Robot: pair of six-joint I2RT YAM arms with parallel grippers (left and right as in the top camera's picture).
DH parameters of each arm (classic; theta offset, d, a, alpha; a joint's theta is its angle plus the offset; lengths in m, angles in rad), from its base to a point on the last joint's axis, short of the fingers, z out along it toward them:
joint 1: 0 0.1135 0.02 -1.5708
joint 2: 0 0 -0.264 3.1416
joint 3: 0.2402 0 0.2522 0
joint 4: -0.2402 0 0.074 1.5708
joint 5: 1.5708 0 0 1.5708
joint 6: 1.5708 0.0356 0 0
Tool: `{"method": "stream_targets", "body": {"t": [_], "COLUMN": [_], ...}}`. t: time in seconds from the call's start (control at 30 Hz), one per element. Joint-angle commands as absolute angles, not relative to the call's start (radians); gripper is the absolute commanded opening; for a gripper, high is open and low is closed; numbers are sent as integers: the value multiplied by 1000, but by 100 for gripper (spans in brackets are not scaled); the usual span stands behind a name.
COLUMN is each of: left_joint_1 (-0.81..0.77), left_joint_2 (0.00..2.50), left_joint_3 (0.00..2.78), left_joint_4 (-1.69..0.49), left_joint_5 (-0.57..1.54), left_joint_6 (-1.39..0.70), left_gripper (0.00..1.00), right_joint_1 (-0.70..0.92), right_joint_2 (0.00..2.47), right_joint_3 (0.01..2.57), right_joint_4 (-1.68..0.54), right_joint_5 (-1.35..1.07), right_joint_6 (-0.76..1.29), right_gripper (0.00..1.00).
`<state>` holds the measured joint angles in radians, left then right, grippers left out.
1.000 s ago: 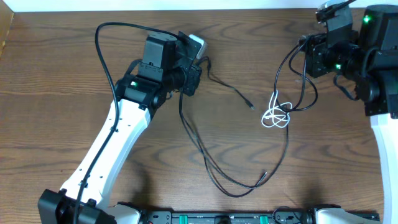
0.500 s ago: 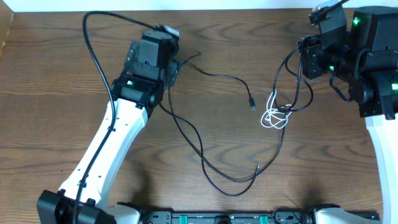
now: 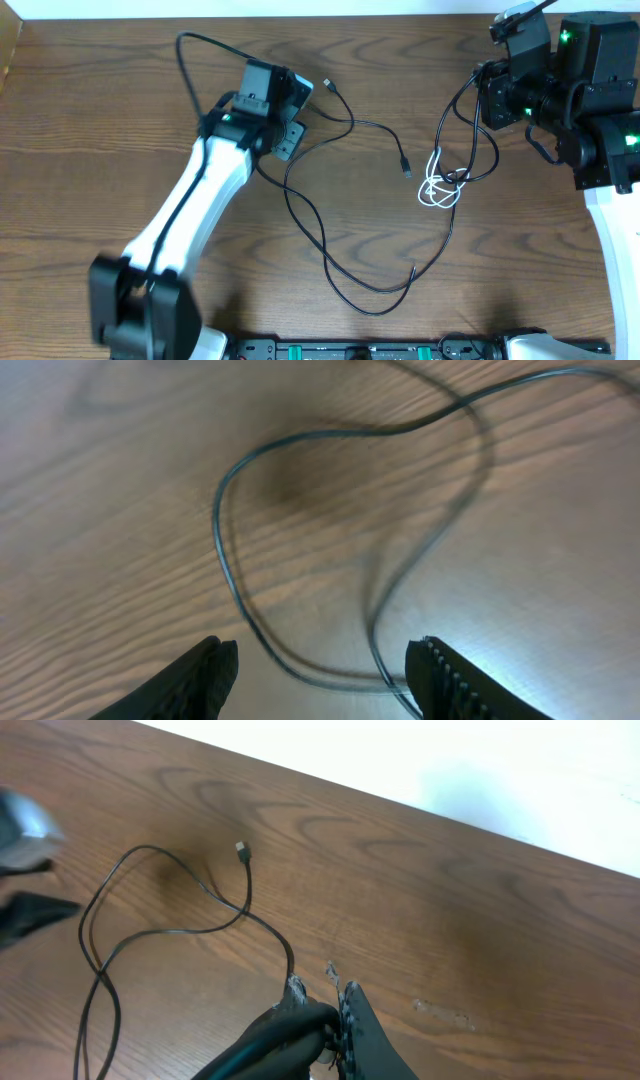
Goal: Untangle cables
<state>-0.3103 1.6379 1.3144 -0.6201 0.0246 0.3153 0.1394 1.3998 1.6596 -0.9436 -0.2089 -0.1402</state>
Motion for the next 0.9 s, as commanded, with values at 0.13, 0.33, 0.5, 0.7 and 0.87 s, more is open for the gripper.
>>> {"method": "stream_targets", "body": {"t": [0.13,0.33,0.5,0.7,0.87], "left_joint_1": [-294,-294,-294,-294,-294], "left_joint_2": [1794,1794,1829,1920,1971], "left_joint_3": [1304,1303,1303,1303,1303], "left_joint_4": [-556,-510,-506,-506,-502], "left_joint_5": [46,99,131,131,132], "left_joint_6": [434,574,625,625,632], "left_gripper": [72,76,76,75,75], "right_joint_1": [148,148,148,148,148], "right_joint_2": [1399,1399,1399,1399,1399], "right_joint_3": [1670,1670,1670,1670,1670], "right_joint_4": [-944,-959,-963,-966,-966], "right_joint_5": [-208,-208,-208,-208,-208], "right_joint_6": [-151,-151,-151,-151,-151], "right_gripper": [1,1,1,1,1]}}
